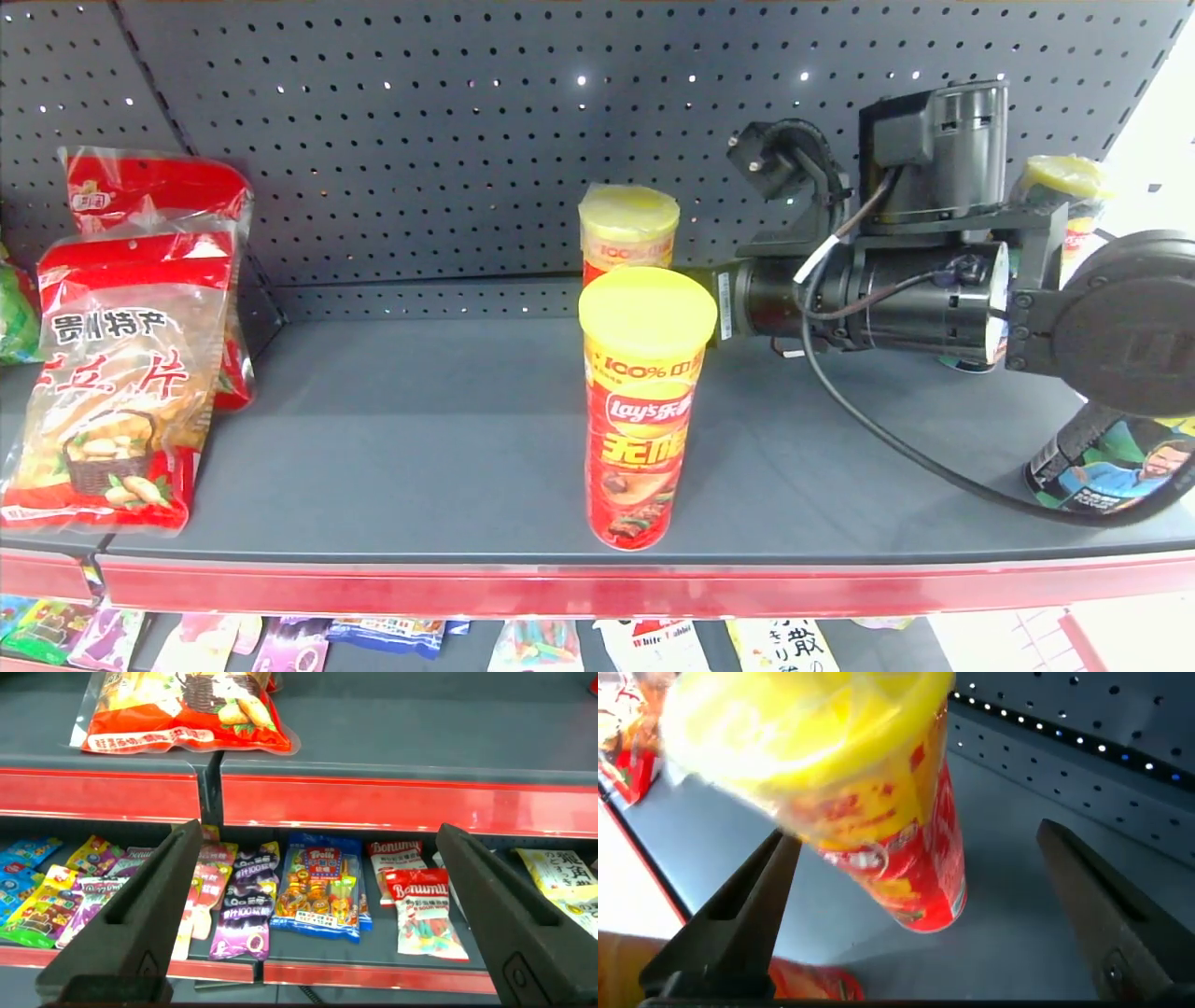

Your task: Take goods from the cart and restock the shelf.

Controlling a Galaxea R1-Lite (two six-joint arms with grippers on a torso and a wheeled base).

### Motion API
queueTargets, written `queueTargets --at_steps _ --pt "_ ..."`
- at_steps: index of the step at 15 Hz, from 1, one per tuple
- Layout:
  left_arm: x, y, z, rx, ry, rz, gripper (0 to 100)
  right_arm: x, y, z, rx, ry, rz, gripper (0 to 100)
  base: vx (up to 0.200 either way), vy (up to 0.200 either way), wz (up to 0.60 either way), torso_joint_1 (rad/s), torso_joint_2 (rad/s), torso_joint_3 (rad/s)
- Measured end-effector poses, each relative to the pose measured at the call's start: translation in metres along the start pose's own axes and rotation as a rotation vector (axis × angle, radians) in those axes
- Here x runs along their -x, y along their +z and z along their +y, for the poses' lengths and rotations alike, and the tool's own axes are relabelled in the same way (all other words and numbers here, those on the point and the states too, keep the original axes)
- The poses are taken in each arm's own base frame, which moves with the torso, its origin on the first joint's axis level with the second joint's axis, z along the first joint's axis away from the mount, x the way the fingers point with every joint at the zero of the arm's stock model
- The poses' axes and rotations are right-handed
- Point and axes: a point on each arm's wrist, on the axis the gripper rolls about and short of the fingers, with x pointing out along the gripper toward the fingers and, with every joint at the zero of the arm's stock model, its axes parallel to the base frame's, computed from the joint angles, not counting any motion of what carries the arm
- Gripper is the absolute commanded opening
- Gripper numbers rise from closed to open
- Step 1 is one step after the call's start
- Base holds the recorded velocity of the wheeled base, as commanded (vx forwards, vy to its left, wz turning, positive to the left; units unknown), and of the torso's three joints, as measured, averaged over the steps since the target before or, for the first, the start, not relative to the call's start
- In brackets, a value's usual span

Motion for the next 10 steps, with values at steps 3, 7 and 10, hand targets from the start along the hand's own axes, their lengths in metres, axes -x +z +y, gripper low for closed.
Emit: queueTargets --at_steps 3,7,10 --pt "0.000 0.000 0.000 0.000 0.000 0.000 100 0.012 -0.008 -0.001 -0.004 -0.003 0.024 100 0.000 0.000 0.00 0.000 0.00 0.000" --pt "0.000 0.000 0.000 0.000 0.000 0.000 100 0.036 -0.028 -0.021 -0.029 -0.067 0.075 100 0.000 0.000 0.00 0.000 0.00 0.000" --pt "0.000 0.000 0.000 0.000 -0.001 0.000 100 0.049 -0.029 -0.030 -0.041 -0.105 0.068 100 0.000 0.000 0.00 0.000 0.00 0.000"
